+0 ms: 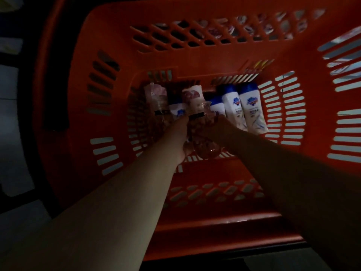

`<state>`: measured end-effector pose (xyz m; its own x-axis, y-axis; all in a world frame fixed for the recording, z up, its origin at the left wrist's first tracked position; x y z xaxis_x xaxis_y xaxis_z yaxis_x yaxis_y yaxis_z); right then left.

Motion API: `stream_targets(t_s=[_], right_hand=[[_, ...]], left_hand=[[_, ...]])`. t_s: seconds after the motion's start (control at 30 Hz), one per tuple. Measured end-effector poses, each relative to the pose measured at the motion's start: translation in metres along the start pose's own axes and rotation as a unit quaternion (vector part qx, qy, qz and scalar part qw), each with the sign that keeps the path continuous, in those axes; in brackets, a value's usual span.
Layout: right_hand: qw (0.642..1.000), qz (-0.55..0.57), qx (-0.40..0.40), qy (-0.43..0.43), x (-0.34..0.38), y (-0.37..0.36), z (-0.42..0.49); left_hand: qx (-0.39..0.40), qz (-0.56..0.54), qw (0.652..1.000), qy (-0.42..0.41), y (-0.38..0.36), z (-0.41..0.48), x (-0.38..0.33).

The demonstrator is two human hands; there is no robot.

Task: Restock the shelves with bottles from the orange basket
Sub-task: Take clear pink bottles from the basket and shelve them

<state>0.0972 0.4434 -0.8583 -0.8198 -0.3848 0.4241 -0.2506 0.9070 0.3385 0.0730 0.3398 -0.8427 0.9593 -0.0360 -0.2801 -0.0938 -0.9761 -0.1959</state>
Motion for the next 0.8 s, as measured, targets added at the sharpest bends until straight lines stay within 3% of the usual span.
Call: stream_targets(t_s=[0.33, 0.6, 0.8], right_hand=[[0.986, 0.163, 0.039, 0.026, 0.025, 0.031, -0.057], [0.95, 0.293, 0.09, 0.054, 0.097, 0.042, -0.174], [0.932, 0.333, 0.087, 0.112, 0.15, 0.066, -0.26]], left_hand=[[-0.01, -0.052, 0.998, -0.029, 0.002, -0.046, -0.019], [0.102, -0.043, 0.986, -0.123, 0.003, -0.164, -0.065], [0.187, -0.035, 0.968, -0.164, -0.007, -0.272, -0.104]])
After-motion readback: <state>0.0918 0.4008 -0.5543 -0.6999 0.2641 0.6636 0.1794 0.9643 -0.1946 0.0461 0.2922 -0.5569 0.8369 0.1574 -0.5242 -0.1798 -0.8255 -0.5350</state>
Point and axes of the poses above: each hand's wrist, its own z-axis towards the middle knuckle, its own y-axis out of the back of the hand, x = y × z, the point moved 7 cm from there along z, towards the middle knuckle, and after that the axes turned 12 degrees about -z, right-handed, at the moved point
